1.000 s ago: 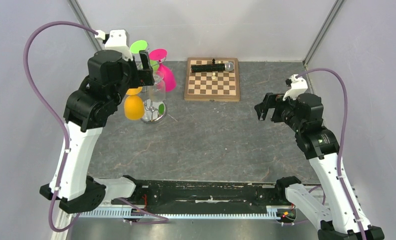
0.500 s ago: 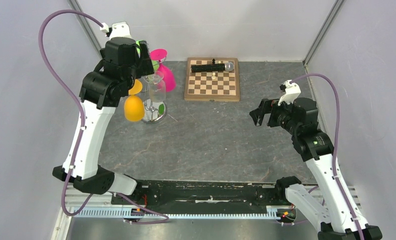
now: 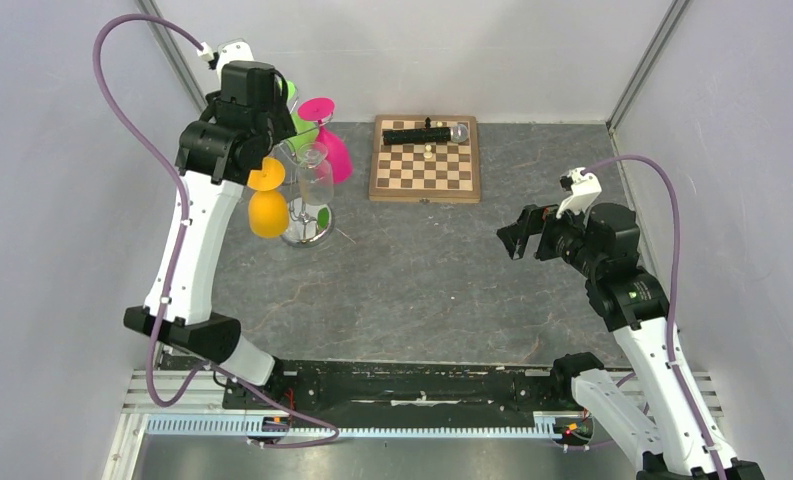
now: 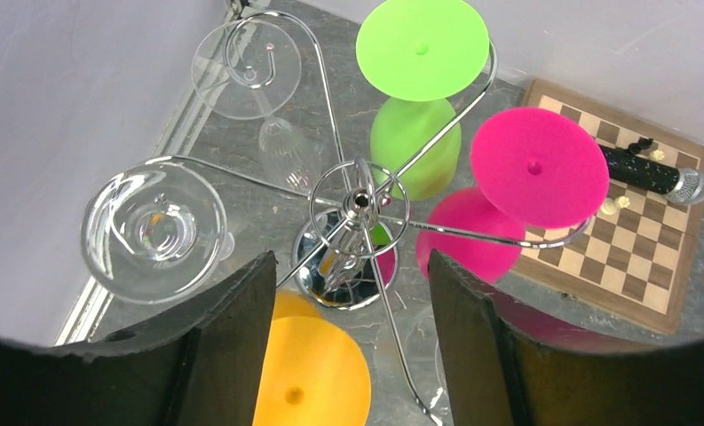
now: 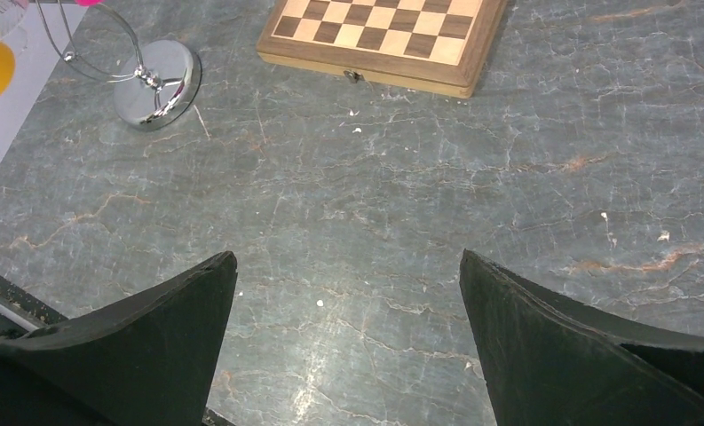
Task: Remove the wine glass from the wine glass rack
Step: Pick up the wine rack from the center of the board.
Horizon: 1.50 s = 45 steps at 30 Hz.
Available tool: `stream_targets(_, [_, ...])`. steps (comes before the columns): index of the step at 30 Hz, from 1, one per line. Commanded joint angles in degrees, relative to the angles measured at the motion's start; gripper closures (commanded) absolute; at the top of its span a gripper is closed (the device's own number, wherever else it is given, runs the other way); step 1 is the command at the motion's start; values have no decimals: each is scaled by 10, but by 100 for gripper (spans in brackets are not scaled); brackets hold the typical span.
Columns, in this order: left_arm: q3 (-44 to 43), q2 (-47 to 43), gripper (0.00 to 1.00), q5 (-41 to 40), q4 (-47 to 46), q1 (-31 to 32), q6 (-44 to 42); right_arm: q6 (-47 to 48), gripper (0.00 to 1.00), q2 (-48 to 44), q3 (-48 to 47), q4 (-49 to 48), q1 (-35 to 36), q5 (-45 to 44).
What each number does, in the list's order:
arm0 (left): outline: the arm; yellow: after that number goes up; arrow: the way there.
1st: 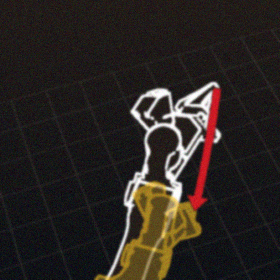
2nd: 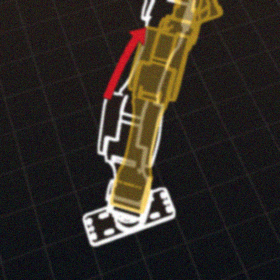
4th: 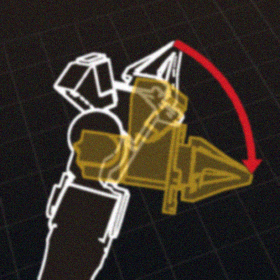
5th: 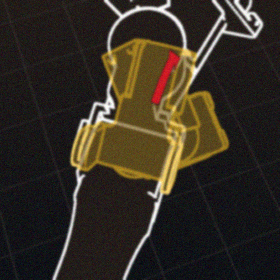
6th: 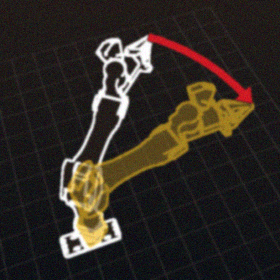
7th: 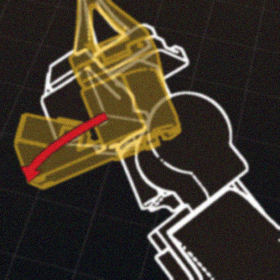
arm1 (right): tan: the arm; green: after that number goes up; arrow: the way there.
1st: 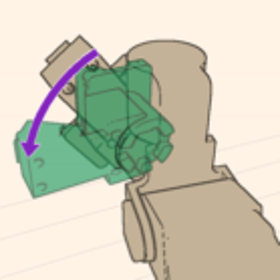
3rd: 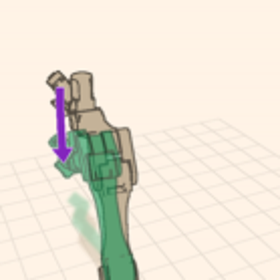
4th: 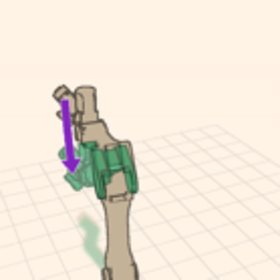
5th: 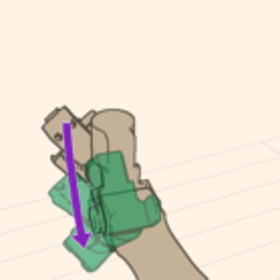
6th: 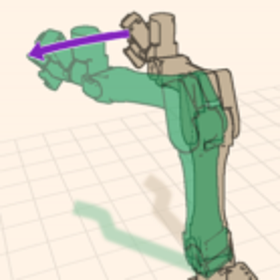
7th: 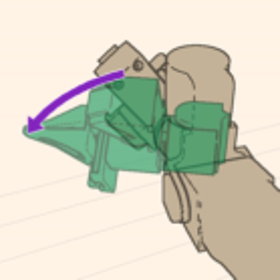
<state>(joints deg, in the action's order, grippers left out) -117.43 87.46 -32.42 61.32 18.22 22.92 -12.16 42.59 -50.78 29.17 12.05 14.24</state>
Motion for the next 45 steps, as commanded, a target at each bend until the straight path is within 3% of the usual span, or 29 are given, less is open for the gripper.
stream_targets(1, [-43, 28, 32, -1, 1, -6, 22, 8, 1, -8, 1, -21, 2, 11])
stream_targets(10, [-112, 96, 41, -13, 32, -7, 5, 6, 1, -17, 16, -30, 5, 23])
stream_targets(24, [-115, 111, 58, -25, 36, -15, -15, 3, 1, -20, 20, -34, 6, 28])
stream_targets(37, [-125, 127, 65, -15, 37, -33, -23, 3, 1, -16, 20, -36, 6, 34])
stream_targets(45, [-126, 129, 81, -13, 36, -37, -28, 1, 1, -15, 22, -38, 6, 34])
